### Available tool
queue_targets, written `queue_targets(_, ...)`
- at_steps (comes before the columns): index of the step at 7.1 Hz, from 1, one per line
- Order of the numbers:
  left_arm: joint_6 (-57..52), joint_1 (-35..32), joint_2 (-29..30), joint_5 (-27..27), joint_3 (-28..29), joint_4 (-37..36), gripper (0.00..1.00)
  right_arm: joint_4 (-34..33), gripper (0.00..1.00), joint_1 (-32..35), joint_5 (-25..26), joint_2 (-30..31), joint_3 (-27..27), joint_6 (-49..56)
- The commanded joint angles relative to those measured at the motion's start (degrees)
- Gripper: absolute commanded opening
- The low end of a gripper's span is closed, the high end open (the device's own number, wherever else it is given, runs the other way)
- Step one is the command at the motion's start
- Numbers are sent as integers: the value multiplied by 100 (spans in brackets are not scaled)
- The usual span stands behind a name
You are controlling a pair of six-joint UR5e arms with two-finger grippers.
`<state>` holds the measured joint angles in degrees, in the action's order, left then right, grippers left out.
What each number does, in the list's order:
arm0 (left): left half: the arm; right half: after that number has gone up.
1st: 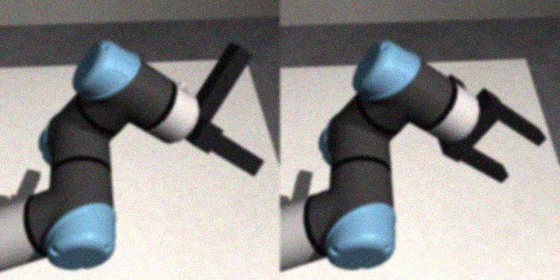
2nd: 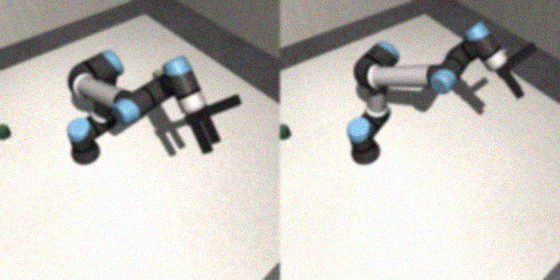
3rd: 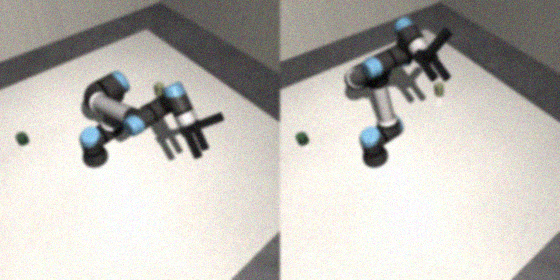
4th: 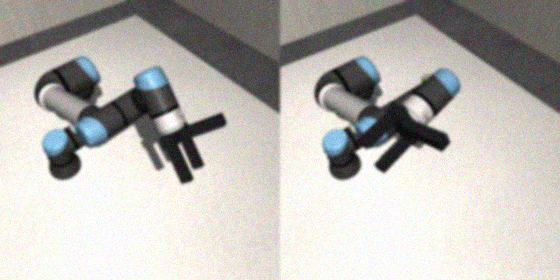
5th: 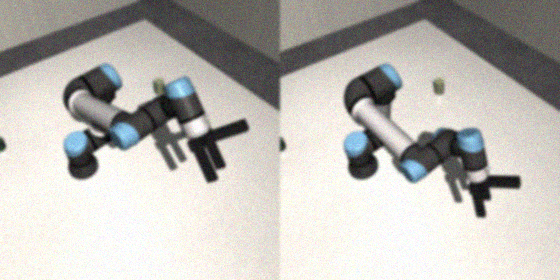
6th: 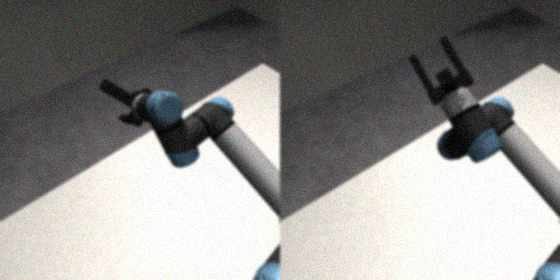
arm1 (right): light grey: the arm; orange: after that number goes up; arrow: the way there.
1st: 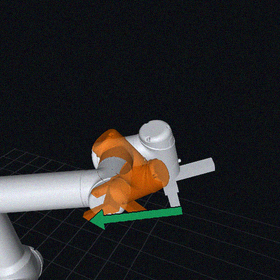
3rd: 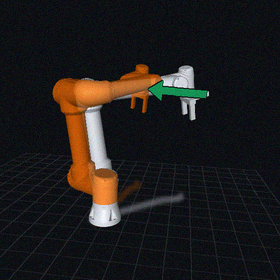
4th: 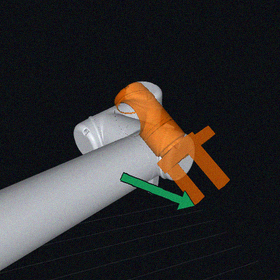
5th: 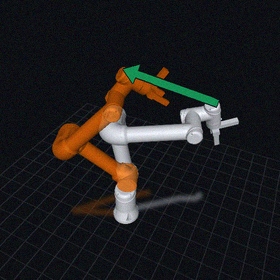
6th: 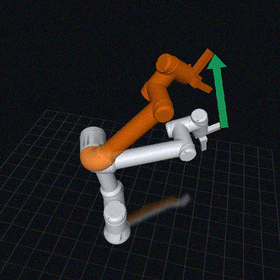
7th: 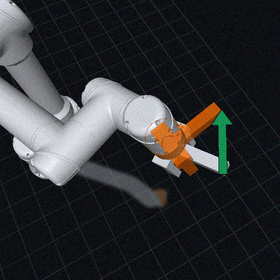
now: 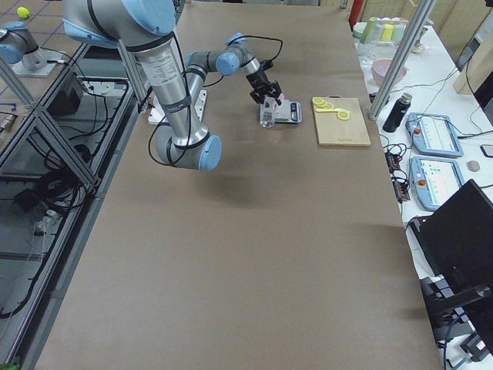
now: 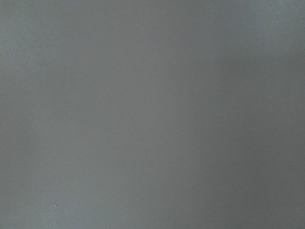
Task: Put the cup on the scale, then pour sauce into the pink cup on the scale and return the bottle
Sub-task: 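Turn the dispenser upright and move it away from the scale with the right gripper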
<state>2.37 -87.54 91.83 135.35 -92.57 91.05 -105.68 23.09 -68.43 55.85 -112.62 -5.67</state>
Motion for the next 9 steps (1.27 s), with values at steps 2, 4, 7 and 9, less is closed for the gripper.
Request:
queue_targets(2, -44, 0, -7, -9, 11, 0, 98, 1747, 35, 431, -686, 740, -427, -31)
queue_targets(4, -44, 9, 2, -9, 55, -9, 98, 2899, 35, 975, -1546, 1302, -559, -22)
queue_targets(7, -18, 9, 2, -26, 90, 0, 99, 5007, 35, 1687, -2610, 2532, -472, -57)
queue_targets(9, -18, 17, 11, -44, 134, 0, 99, 6727, 35, 2109, -3225, 3070, 279, -144)
